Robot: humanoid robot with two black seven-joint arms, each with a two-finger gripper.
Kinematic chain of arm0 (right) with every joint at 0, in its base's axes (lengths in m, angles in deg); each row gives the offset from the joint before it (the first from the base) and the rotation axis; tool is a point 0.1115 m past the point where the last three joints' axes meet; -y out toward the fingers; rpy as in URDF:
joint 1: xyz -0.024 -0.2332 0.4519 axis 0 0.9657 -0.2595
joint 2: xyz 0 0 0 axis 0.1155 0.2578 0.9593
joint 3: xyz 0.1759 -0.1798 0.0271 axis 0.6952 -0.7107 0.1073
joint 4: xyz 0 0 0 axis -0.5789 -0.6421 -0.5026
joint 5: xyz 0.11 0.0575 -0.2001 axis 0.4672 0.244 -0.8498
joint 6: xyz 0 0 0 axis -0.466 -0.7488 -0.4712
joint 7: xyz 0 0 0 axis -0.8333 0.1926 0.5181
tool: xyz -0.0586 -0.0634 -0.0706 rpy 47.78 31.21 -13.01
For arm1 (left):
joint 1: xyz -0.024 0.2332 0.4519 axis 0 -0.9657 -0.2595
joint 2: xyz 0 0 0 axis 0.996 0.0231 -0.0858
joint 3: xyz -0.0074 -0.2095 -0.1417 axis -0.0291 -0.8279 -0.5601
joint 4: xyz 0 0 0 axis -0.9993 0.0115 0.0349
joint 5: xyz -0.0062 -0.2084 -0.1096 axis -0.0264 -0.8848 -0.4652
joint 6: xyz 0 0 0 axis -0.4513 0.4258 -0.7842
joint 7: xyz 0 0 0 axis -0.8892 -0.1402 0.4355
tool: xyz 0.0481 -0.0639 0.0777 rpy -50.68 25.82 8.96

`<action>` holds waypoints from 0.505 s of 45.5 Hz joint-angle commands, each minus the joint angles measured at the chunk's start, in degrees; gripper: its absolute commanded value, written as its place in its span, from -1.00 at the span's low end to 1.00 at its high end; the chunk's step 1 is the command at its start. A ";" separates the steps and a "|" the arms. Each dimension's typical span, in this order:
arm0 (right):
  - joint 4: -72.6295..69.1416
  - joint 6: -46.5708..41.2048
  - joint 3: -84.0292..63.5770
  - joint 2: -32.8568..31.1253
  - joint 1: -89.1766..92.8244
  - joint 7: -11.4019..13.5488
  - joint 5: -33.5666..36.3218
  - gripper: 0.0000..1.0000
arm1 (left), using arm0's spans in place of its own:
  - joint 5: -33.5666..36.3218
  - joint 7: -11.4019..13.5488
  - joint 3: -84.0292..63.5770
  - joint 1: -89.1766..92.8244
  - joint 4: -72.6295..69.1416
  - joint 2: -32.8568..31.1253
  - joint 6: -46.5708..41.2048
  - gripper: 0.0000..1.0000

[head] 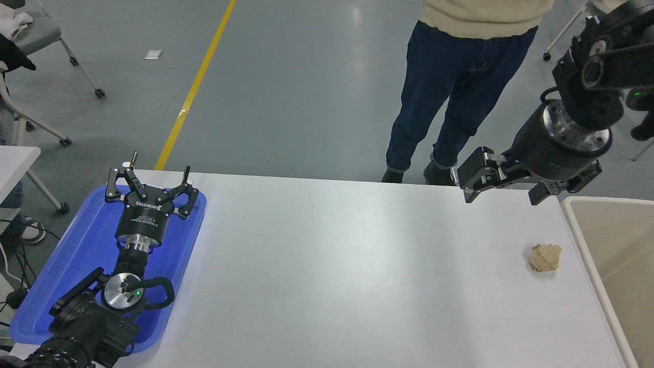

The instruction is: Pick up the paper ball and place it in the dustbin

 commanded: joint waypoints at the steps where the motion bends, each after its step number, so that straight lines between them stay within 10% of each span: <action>1: 0.67 3.53 -0.44 -4.42 3.31 -0.02 -7.42 1.00 | 0.06 0.00 0.00 0.01 0.00 -0.06 0.00 1.00; 23: 14.82 14.78 2.53 -21.99 25.45 -0.28 -30.88 1.00 | -0.03 0.09 0.00 0.01 0.00 -0.06 0.00 1.00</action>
